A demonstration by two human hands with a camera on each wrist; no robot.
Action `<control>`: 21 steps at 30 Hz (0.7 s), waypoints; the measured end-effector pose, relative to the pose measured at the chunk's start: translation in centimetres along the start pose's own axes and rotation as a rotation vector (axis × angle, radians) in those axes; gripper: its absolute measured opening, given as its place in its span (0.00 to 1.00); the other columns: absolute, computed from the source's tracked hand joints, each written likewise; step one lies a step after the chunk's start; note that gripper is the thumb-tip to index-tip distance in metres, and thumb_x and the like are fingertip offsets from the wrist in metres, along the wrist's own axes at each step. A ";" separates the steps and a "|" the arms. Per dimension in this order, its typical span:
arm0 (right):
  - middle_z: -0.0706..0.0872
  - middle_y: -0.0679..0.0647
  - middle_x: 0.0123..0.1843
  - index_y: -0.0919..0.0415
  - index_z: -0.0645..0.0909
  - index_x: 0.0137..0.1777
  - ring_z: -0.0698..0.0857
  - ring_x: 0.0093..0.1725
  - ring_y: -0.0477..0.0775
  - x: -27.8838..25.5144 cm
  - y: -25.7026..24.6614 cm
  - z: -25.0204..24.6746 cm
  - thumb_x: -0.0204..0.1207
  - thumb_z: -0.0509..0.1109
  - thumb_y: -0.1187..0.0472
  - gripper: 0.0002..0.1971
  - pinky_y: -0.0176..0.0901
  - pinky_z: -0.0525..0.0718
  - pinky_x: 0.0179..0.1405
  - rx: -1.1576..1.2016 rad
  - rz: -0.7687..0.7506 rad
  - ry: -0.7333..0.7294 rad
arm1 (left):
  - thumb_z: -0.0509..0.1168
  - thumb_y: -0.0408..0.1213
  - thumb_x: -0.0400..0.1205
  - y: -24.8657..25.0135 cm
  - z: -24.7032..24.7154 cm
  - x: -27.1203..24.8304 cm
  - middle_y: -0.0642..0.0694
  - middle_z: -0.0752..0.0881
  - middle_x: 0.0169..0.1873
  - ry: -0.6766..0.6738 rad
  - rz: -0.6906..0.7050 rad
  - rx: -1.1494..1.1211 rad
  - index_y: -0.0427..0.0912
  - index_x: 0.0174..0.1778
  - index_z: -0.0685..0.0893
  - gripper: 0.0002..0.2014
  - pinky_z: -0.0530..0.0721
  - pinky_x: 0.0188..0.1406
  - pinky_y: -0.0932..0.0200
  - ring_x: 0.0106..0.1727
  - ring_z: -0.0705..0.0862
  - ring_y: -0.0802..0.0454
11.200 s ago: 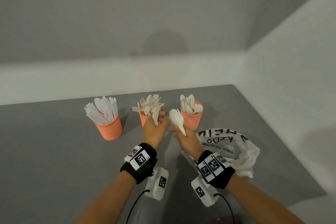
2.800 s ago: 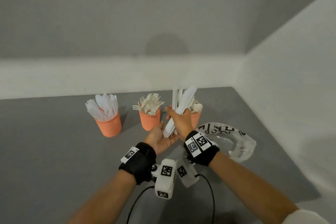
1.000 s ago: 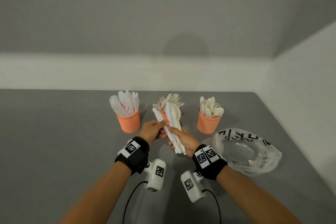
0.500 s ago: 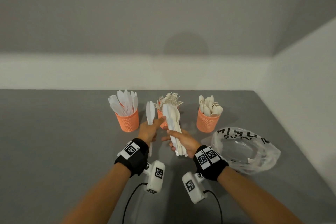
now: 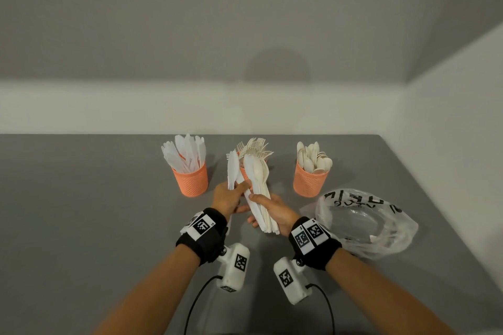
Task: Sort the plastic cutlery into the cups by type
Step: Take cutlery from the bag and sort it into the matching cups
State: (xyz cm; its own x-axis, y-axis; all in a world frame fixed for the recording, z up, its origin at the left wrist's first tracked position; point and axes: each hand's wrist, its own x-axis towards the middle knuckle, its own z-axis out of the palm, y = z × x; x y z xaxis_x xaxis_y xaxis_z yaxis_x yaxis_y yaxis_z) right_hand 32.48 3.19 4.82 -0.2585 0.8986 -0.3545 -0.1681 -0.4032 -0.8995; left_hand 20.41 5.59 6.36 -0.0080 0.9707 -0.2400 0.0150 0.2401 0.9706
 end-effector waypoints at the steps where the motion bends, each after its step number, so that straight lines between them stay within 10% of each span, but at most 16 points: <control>1: 0.91 0.53 0.34 0.60 0.78 0.53 0.86 0.25 0.48 -0.1 0.0 0.0 0.83 0.60 0.60 0.07 0.36 0.85 0.25 0.003 0.001 -0.007 | 0.63 0.37 0.82 -0.2 0.0 0.3 0.44 0.80 0.28 0.041 0.016 -0.004 0.37 0.42 0.80 0.07 0.73 0.14 0.70 0.17 0.76 0.60; 8: 0.87 0.56 0.32 0.62 0.78 0.59 0.83 0.22 0.48 0.0 0.4 -0.7 0.82 0.56 0.64 0.11 0.37 0.84 0.24 0.088 0.024 0.061 | 0.53 0.36 0.86 0.0 -1.0 1.4 0.46 0.74 0.21 0.300 0.074 -0.124 0.38 0.36 0.75 0.13 0.72 0.25 0.58 0.20 0.73 0.53; 14: 0.70 0.46 0.17 0.59 0.79 0.54 0.62 0.12 0.40 0.0 0.1 -0.9 0.82 0.53 0.62 0.12 0.30 0.65 0.13 0.130 0.061 0.019 | 0.57 0.27 0.82 0.0 -1.3 1.1 0.49 0.68 0.18 0.081 -0.077 -0.181 0.38 0.51 0.75 0.05 0.64 0.11 0.71 0.10 0.65 0.60; 17: 0.67 0.45 0.15 0.59 0.78 0.54 0.62 0.11 0.40 0.0 -0.3 -0.4 0.81 0.51 0.63 0.13 0.30 0.63 0.11 0.151 0.082 -0.018 | 0.66 0.37 0.79 0.0 -0.8 0.3 0.53 0.66 0.11 -0.033 -0.126 -0.108 0.40 0.37 0.77 0.08 0.61 0.12 0.71 0.11 0.61 0.60; 21: 0.68 0.46 0.15 0.59 0.77 0.50 0.61 0.10 0.40 -0.2 -0.6 0.0 0.81 0.49 0.63 0.14 0.29 0.63 0.10 0.156 0.114 -0.060 | 0.70 0.45 0.76 0.4 -0.2 -0.2 0.44 0.84 0.26 -0.067 -0.100 -0.045 0.38 0.38 0.83 0.12 0.63 0.12 0.69 0.11 0.62 0.60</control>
State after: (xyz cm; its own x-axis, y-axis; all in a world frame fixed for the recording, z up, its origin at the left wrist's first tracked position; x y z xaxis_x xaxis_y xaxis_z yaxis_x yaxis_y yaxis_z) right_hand 32.64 3.28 5.41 -0.3401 0.8356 -0.4315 -0.2790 -0.5278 -0.8022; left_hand 20.26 5.44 6.79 0.0593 0.9404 -0.3350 -0.0278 0.3370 0.9411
